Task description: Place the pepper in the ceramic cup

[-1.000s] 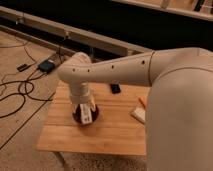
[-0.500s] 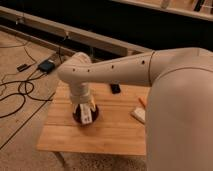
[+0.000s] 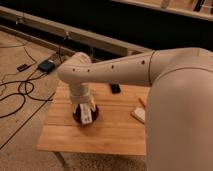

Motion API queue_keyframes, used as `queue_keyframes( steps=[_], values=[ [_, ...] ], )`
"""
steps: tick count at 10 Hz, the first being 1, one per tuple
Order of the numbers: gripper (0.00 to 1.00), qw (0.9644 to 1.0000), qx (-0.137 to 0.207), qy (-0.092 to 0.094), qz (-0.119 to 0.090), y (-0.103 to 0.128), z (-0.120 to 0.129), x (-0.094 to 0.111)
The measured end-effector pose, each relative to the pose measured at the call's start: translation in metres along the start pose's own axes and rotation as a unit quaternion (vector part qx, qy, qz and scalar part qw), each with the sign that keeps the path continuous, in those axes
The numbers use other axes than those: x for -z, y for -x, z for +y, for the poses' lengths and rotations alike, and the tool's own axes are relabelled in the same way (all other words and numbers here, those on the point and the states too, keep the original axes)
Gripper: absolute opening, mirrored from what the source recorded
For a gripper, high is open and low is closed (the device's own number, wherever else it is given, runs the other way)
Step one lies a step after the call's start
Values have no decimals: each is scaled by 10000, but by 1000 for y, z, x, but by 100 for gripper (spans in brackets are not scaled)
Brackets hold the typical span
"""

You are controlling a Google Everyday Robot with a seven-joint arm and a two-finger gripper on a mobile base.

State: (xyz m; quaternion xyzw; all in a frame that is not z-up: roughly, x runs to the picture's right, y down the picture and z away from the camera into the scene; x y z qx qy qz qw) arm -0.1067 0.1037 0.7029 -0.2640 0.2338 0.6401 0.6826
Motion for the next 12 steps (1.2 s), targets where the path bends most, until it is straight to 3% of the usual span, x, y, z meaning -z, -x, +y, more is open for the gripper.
queue_keyframes(
  steps=[4,6,9,12],
  values=[
    [65,10000,21,40,19,1,-2,0],
    [65,9997,189,113,65,7,-17,-5],
    [65,9962,821,276,107,25,-77,-18],
    [65,9876,1538,311,24,47,-159,-30]
  ],
)
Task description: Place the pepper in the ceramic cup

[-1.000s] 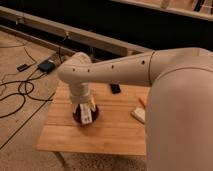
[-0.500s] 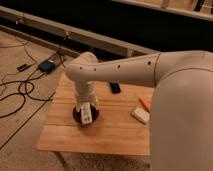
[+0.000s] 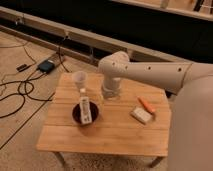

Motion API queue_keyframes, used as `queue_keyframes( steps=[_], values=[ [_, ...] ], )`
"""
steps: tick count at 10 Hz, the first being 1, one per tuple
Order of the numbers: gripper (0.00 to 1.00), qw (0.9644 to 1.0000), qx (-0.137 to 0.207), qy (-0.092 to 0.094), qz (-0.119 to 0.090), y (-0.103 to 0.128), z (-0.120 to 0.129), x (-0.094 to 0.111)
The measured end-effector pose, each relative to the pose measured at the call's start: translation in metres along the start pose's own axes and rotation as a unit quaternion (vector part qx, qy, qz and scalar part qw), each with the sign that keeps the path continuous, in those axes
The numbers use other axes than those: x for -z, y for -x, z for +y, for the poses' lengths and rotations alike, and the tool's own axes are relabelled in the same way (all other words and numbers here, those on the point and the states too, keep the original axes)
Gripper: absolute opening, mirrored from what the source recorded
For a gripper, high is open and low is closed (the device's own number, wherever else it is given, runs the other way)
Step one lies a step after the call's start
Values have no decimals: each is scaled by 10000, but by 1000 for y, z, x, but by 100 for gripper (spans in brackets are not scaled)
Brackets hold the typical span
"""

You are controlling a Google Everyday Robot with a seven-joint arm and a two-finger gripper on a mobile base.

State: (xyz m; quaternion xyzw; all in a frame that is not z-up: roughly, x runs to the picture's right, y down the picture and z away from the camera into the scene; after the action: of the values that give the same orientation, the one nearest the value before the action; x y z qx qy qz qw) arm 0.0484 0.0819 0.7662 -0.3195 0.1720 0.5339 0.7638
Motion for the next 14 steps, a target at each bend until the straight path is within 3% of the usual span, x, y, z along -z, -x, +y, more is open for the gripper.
queue_keyframes(
  steps=[2,6,10,14],
  values=[
    [65,9996,222,-167,100,-8,-41,-9],
    [65,9970,329,-640,295,-13,-104,-29],
    [65,9966,57,-697,437,-12,-142,-47],
    [65,9949,-201,-656,745,-14,-167,-61]
  ],
)
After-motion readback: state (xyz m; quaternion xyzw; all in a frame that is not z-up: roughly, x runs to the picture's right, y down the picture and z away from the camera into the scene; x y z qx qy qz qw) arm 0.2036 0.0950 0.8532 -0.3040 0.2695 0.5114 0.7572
